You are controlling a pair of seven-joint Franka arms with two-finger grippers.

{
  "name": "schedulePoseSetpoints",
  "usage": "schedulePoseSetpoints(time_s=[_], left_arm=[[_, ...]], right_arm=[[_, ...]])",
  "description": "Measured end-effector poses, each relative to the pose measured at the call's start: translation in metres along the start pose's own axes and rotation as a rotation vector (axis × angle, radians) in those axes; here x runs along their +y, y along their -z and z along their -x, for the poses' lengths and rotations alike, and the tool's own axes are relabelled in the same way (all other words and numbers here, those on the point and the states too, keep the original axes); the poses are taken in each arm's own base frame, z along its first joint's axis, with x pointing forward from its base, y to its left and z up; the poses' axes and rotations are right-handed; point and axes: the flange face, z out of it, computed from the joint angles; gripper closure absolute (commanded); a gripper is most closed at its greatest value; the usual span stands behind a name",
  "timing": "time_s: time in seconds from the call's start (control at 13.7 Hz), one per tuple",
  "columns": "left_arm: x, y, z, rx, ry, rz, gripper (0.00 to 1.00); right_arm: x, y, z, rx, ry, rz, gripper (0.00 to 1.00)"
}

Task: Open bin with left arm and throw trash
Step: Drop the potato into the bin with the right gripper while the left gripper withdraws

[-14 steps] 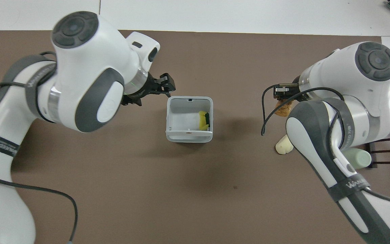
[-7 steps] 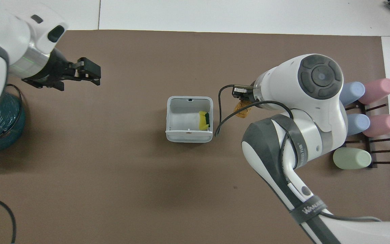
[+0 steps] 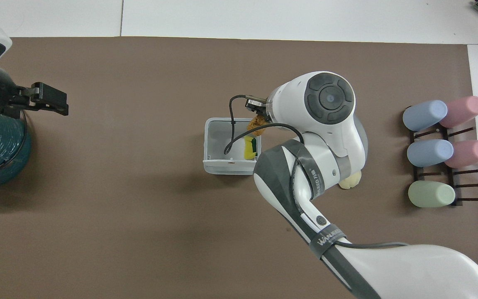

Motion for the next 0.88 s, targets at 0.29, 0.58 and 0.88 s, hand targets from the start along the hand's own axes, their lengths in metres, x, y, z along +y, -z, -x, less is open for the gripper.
schedulePoseSetpoints(time_s=[0.29, 0.58, 0.88], left_arm=[[0.003, -0.004, 0.004, -0.011, -0.009, -0.002, 0.0], [0.002, -0.004, 0.004, -0.01, -0.007, -0.003, 0.0], [0.002, -0.004, 0.004, -0.01, -0.006, -0.004, 0.0]], right_arm=[[-0.033, -0.011, 0.036, -0.021, 0.025, -0.006, 0.77], [-0.045, -0.016, 0.053, -0.035, 0.048, -0.002, 0.17], [-0.038, -0.015, 0.043, -0.026, 0.031, 0.001, 0.13]])
